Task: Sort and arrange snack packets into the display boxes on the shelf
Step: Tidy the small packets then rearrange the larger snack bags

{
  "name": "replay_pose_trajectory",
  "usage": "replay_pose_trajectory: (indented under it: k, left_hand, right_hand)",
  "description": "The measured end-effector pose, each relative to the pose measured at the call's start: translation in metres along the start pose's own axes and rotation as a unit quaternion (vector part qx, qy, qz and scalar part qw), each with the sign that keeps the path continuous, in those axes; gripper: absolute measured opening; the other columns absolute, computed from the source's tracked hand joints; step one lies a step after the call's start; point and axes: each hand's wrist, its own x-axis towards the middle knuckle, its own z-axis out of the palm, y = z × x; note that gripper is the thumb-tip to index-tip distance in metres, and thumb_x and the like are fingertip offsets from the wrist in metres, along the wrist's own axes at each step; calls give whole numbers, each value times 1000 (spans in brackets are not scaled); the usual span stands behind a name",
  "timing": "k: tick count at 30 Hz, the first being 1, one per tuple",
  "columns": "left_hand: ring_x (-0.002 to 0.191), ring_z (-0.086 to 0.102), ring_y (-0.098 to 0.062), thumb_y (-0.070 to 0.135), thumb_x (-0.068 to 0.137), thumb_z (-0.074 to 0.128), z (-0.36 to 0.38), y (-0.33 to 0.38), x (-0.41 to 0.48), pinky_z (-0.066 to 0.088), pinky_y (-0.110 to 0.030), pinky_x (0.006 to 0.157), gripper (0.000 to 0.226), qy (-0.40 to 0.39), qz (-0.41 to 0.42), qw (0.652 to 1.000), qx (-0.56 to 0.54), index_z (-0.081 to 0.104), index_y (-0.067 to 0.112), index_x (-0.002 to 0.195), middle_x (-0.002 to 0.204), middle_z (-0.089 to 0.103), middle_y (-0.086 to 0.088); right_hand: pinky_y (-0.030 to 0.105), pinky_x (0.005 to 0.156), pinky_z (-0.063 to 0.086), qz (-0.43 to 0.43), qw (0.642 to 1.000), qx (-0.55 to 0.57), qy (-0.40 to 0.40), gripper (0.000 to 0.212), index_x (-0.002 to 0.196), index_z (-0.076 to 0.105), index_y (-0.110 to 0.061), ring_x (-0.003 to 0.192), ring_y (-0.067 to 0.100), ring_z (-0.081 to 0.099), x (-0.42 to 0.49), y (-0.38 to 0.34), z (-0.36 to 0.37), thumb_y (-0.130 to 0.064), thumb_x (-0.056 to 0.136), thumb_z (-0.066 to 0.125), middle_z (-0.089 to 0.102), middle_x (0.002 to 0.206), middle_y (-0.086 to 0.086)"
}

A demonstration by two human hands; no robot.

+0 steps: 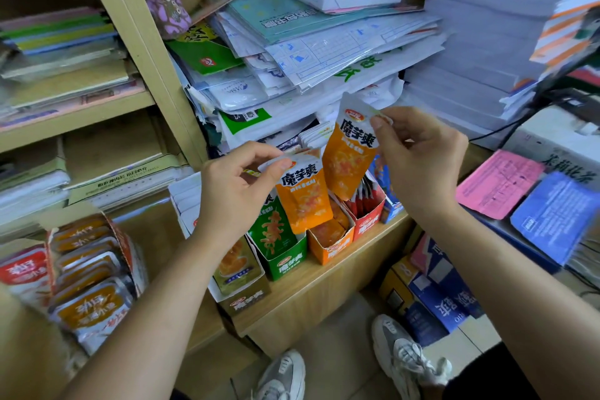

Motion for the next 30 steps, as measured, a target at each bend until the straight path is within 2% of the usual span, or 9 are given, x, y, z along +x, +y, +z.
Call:
replay_pose_trajectory:
  k: [3,7,10,14,20,23,26,28,30]
  left_hand:
    - [71,71,-19,31,91,74,-1,-1,1,59,-48,60,10,-3,2,1000,12,72,41,93,87,73,19]
    - [70,70,-20,24,90,76,-3,-2,3,57,-48,58,22,3,3,1000,25,68,44,92,87,72,17]
    - [72,71,-21,29,90,76,-4,-4,3,58,-48,58,16,1,2,1000,16,69,42,94,88,73,16]
    - [72,71,-20,27,90,76,-2,-4,1,58,-47,59,13,2,1,1000,12,71,38,95,87,74,15]
    - [79,70,-13,18,86,80,7,4,3,57,-32,60,13,33,49,998,31,73,23,95,101,70,8]
    - [71,71,-9,19,85,81,10,5,1,57,-29,58,15,43,33,998,31,72,25,95,90,72,15]
    - [69,71,-7,21,83,84,13,7,2,57,-26,58,15,53,29,997,38,73,24,93,81,71,17]
    - [72,71,-6,23,80,86,15,11,2,55,-19,60,18,36,16,999,27,72,22,91,83,72,14]
    - [76,72,-6,27,78,86,15,14,3,54,-16,62,19,-6,0,1000,9,70,27,88,85,72,17]
  right_hand:
    - [43,52,54,-48,998,23,42,10,92,77,-12,54,22,67,-1,-2,-4,-18,93,69,67,64,1]
    - [40,50,52,-110,989,15,96,12,91,76,-6,54,27,67,0,-6,-9,-14,95,69,68,66,5]
    - [38,51,54,-99,988,40,111,10,91,76,-8,55,26,68,0,-8,-6,-14,95,69,68,67,1]
    - [23,51,51,22,992,122,-34,7,92,74,-15,51,14,66,1,-6,-1,-9,92,70,70,67,-15]
    - [33,59,59,44,936,124,-326,17,98,76,-4,57,26,67,-7,0,11,-18,95,67,72,72,15]
    - [36,64,60,81,918,139,-362,35,99,76,-3,61,22,70,-6,-1,9,-33,94,60,72,72,14]
    - [35,66,59,63,915,116,-381,37,103,76,-9,69,18,70,-6,0,7,-39,83,72,74,80,10]
    - [37,63,58,41,929,53,-365,31,102,77,-12,70,15,70,-9,4,7,-34,80,81,74,81,7]
    - [25,59,52,27,941,18,-336,19,93,78,-9,63,9,62,-9,6,3,-23,81,82,71,75,7]
